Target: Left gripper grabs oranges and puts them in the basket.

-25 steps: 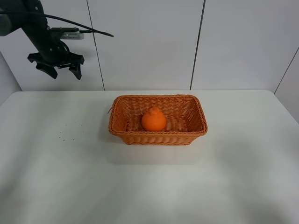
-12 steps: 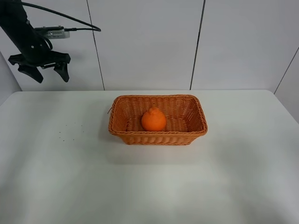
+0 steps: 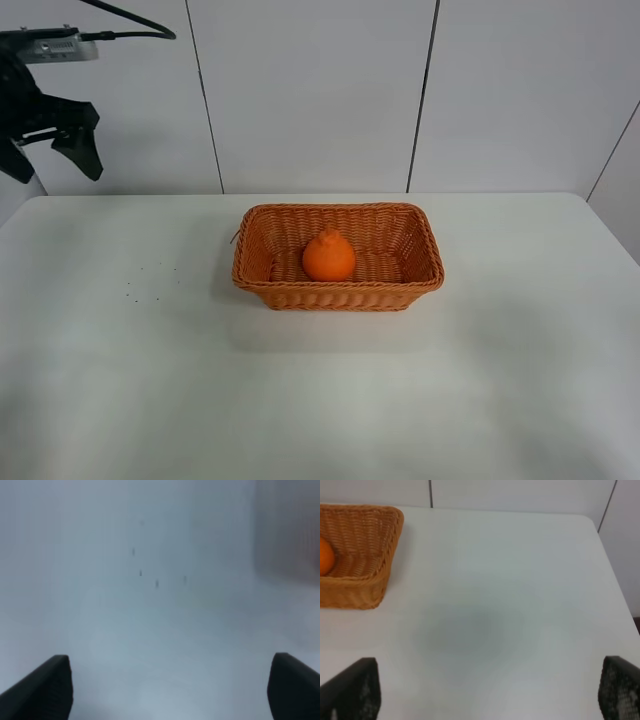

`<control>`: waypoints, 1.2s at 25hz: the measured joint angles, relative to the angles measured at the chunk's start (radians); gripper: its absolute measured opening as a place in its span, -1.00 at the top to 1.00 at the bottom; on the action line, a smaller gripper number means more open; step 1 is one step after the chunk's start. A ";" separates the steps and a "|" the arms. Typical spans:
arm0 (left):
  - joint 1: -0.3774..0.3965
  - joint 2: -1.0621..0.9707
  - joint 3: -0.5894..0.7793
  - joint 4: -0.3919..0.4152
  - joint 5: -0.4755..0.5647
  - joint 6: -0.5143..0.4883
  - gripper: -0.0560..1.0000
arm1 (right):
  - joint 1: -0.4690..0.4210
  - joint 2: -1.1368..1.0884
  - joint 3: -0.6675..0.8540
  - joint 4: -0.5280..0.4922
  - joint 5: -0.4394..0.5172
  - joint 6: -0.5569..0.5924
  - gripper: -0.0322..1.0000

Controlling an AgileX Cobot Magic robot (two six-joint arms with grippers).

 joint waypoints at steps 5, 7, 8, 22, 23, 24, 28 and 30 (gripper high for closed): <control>0.000 -0.212 0.236 0.000 0.000 0.000 -0.80 | 0.000 0.000 0.000 0.000 0.000 0.000 -0.41; 0.000 -0.309 0.350 0.000 0.000 0.000 -0.79 | 0.000 0.000 0.000 0.000 0.000 0.000 -0.41; 0.000 -0.357 0.409 0.000 0.000 0.000 -0.79 | 0.000 0.000 0.000 0.000 0.000 0.000 -0.41; 0.000 -1.039 1.059 0.000 -0.144 -0.018 -0.77 | 0.000 0.000 0.000 0.000 0.000 0.000 -0.41; 0.000 -1.081 1.064 0.000 -0.143 -0.019 -0.77 | 0.000 0.000 0.000 0.000 0.000 0.000 -0.41; 0.000 -1.131 1.069 0.000 -0.141 -0.019 -0.77 | 0.000 0.000 0.000 0.000 0.000 0.000 -0.41; 0.000 -1.317 1.074 0.000 -0.139 -0.022 -0.77 | 0.000 0.000 0.000 0.000 0.000 0.000 -0.41; 0.000 -1.410 1.074 0.000 -0.139 -0.022 -0.77 | 0.000 0.000 0.000 0.000 0.000 0.000 -0.41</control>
